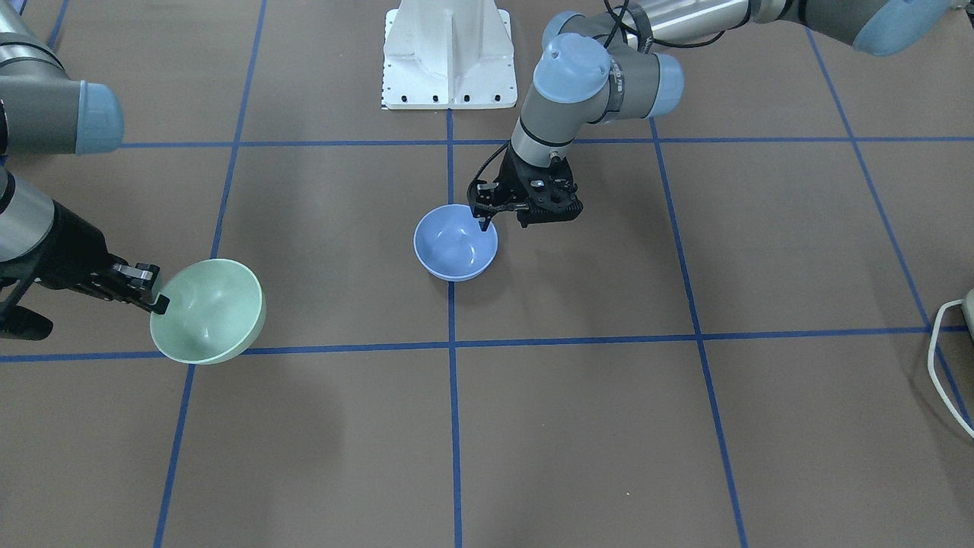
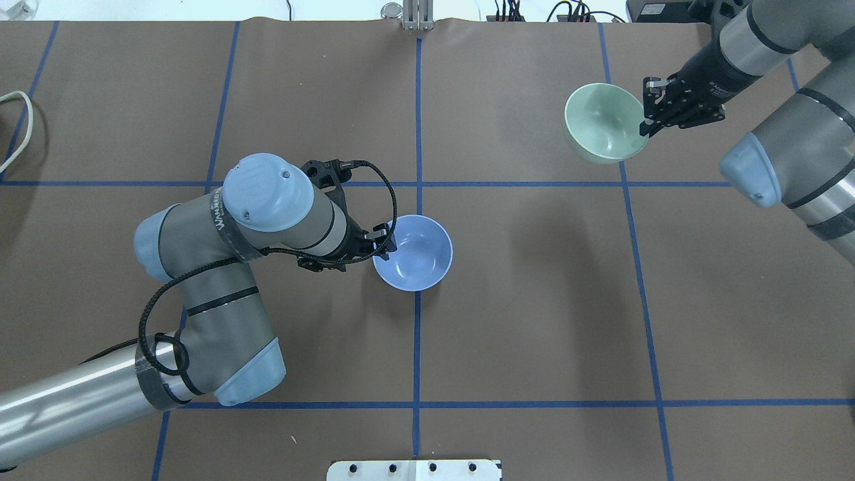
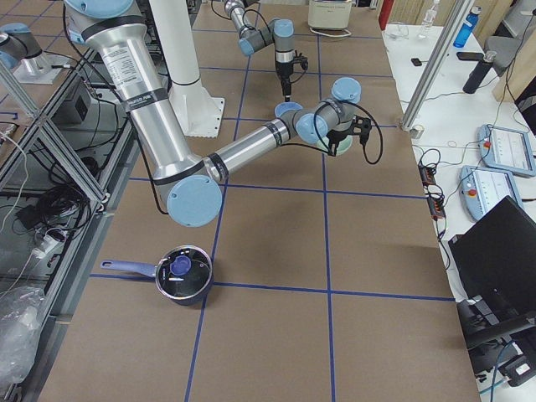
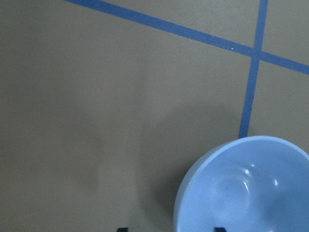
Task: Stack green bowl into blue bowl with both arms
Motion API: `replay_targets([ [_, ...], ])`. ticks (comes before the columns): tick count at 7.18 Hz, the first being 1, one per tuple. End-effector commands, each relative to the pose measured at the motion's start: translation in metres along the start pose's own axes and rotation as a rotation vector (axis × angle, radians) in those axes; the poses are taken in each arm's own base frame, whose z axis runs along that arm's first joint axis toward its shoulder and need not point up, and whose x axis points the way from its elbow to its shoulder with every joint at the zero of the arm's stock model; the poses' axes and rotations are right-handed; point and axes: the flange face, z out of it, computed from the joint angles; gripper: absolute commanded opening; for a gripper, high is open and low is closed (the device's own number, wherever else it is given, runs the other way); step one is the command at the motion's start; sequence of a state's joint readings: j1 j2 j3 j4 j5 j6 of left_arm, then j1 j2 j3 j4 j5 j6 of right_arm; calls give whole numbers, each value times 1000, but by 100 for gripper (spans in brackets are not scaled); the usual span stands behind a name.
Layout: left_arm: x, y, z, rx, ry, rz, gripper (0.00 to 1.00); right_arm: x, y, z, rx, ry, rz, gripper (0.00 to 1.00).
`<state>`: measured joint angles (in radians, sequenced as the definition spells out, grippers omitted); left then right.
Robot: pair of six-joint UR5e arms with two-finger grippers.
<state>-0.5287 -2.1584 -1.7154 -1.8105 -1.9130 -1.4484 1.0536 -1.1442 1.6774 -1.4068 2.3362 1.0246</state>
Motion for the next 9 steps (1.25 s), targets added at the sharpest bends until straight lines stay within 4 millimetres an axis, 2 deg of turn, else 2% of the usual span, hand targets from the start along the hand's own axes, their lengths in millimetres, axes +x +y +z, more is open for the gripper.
replay_targets([
  [1, -51, -23, -67, 11, -3, 95, 98, -76, 55, 39, 32, 13, 37, 0],
  [2, -99, -53, -90, 15, -24, 151, 98, -104, 86, 60, 42, 19, 39, 0],
  [3, -155, -91, -122, 13, -32, 215, 98, -123, 116, 80, 53, 31, 26, 0],
  [4, -208, -113, -149, 22, -50, 270, 98, -144, 141, 87, 52, 17, 45, 0],
  [5, -252, -126, -165, 38, -83, 322, 98, -161, 168, 95, 52, 8, 53, 0],
  [6, -293, -134, -176, 42, -89, 368, 98, -178, 183, 96, 51, -8, 68, 0],
  [7, -321, -134, -180, 52, -89, 382, 98, -192, 193, 97, 45, -8, 77, 0],
  [8, -340, -133, -184, 57, -88, 402, 98, -211, 200, 93, 41, -1, 77, 0],
  [9, -353, -136, -191, 54, -86, 408, 98, -222, 210, 96, 39, 9, 79, 0],
])
